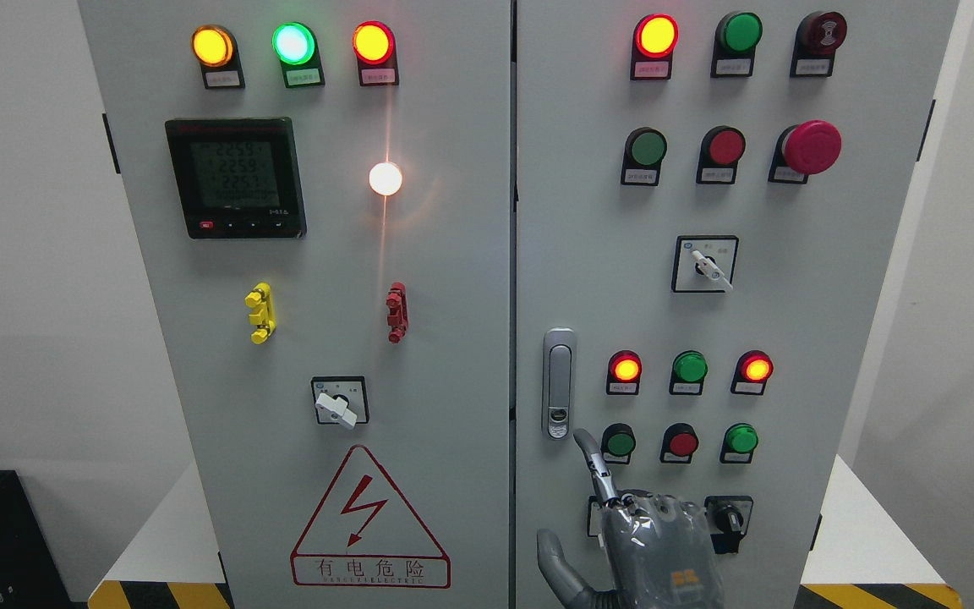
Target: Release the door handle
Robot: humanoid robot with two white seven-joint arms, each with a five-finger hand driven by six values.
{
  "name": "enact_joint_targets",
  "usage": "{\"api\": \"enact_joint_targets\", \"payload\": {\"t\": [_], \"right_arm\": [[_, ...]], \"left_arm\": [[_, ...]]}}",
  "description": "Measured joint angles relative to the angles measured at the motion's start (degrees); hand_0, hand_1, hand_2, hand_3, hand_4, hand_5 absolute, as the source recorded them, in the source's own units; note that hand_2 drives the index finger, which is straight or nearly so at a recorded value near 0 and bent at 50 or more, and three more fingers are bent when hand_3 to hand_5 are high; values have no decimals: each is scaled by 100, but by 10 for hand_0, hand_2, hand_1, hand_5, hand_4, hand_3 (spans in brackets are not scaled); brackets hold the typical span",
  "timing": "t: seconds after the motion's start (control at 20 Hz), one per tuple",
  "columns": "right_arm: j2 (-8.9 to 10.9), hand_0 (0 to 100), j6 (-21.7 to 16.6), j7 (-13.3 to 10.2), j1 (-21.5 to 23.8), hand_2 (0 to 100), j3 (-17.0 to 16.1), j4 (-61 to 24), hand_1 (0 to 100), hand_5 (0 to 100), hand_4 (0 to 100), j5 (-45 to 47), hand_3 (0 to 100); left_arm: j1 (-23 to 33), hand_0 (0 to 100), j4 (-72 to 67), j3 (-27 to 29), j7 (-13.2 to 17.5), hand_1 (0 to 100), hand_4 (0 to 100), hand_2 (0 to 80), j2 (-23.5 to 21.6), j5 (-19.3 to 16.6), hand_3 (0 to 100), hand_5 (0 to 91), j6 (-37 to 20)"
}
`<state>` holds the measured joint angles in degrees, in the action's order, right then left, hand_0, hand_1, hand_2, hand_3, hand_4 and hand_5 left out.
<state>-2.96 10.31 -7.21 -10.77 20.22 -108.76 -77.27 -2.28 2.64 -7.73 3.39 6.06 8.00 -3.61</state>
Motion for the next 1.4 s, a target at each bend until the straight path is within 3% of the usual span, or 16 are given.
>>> {"api": "enact_joint_targets", "payload": {"t": [0.55,1.4], "right_arm": [[-144,441,135,8,-252,0,81,361,369,1000,1000,-208,1000],[-213,442,370,9,-529,4,126,768,362,1000,1000,-355,1000]], "left_arm": [[0,120,0,0,0,556,0,0,0,0,0,0,0],[0,120,0,0,0,556,0,0,0,0,0,0,0]]}}
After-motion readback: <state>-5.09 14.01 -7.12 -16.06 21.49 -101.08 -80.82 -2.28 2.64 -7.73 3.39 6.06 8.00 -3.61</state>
